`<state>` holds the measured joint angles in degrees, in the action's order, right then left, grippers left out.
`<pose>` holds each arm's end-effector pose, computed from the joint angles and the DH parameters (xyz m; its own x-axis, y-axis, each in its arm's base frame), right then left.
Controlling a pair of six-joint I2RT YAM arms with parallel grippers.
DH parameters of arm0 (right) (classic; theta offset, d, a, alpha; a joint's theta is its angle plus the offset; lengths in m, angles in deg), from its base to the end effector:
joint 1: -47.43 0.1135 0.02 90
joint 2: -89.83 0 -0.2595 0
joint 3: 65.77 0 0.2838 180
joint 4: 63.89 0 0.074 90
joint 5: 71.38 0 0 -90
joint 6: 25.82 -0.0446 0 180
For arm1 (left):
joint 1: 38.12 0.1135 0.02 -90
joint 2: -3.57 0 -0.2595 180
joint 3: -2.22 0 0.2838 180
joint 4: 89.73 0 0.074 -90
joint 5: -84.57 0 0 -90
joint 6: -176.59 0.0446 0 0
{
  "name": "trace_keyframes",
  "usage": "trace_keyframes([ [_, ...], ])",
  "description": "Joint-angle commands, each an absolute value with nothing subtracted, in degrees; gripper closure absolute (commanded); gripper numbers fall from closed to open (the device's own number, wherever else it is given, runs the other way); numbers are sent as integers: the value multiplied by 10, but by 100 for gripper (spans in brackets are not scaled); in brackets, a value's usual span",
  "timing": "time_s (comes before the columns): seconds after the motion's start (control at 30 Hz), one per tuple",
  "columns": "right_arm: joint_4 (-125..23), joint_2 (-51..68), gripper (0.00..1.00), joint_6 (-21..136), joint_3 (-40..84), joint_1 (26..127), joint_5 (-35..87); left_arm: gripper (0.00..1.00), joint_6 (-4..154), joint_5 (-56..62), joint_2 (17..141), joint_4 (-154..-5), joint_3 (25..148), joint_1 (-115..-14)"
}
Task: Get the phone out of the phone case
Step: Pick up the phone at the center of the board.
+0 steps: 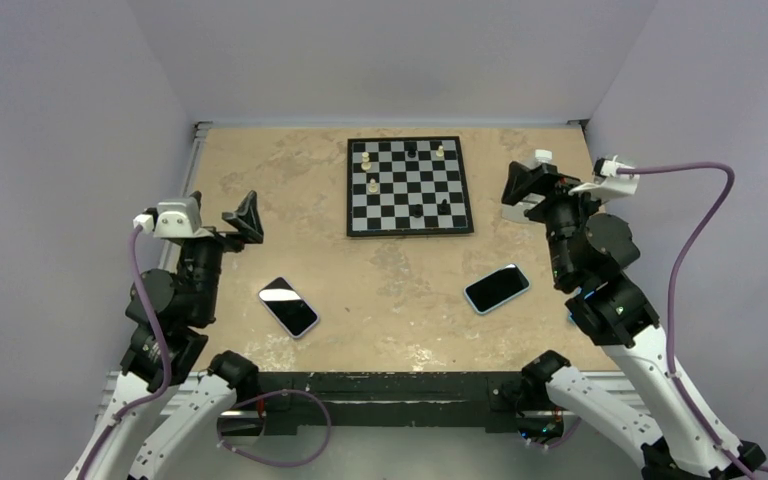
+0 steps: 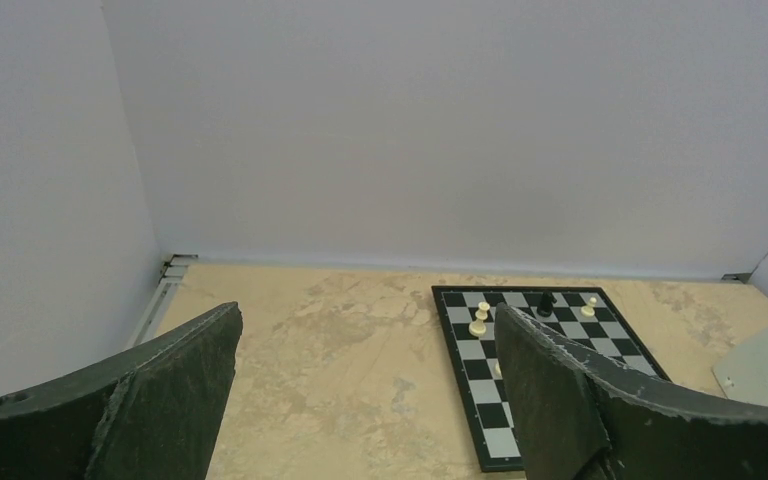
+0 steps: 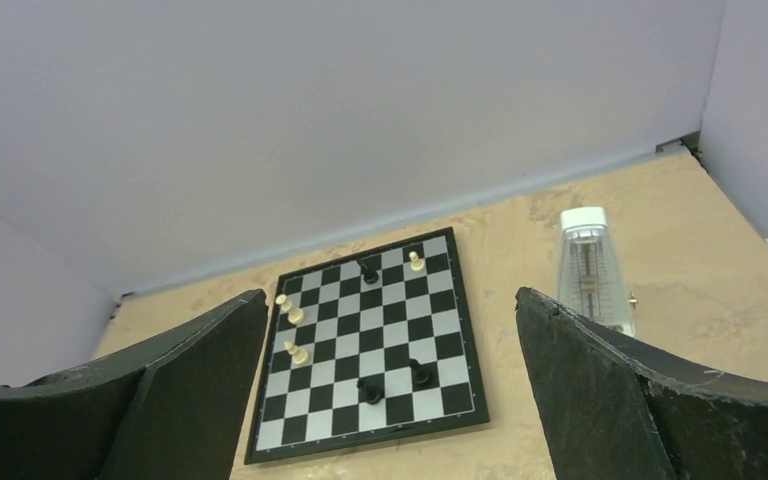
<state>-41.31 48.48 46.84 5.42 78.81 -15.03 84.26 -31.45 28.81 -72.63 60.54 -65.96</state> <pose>0.1679 0.0735 0.4402 0.1137 0.3599 -0.9260 0.0020 0.9320 0.3625 0.1265 -0.0447 0.4105 0.2413 -0.1688 -0.9557 0.0566 0.9855 -0.1598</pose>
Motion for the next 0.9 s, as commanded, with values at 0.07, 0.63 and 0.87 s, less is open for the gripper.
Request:
trace_keyframes([
  [0.07,-373,436,1,381,91,785,-290,1,843,-329,304,-734,616,-662],
  [0.63,-387,192,1,432,116,795,171,0,879,-517,367,-734,632,-661],
  [0.87,-452,25,1,421,164,931,213,0,849,-529,395,-701,652,-661],
])
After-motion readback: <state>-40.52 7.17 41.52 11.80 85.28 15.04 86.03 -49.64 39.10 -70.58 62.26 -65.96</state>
